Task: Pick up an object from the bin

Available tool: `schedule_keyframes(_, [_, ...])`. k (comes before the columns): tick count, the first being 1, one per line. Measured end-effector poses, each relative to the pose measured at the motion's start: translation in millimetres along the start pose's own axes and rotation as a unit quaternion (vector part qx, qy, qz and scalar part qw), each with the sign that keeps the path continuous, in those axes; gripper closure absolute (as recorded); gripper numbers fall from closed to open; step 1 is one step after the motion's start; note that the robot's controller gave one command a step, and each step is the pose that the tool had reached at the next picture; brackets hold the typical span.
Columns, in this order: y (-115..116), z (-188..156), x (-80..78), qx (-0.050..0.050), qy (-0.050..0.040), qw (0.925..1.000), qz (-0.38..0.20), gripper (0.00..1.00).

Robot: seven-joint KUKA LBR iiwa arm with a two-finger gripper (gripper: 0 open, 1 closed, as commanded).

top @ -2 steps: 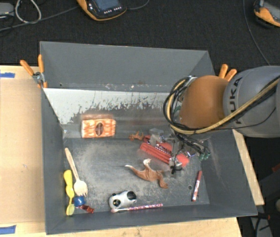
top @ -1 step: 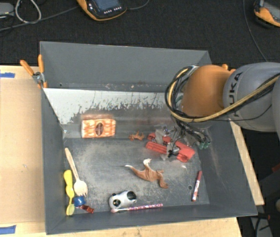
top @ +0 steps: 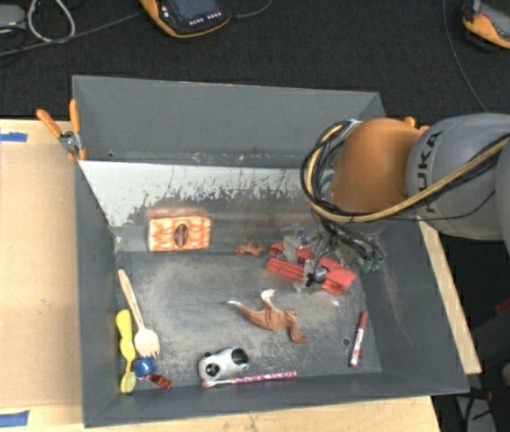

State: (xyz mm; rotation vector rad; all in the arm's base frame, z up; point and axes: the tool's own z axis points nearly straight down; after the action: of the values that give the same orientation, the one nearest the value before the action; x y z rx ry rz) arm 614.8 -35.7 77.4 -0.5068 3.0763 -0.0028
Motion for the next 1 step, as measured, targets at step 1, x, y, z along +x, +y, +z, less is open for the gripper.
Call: schedule_keyframes(1, [-16.6, -11.0, 7.4, 0.000, -0.0025, 1.0000, 0.000, 1.00])
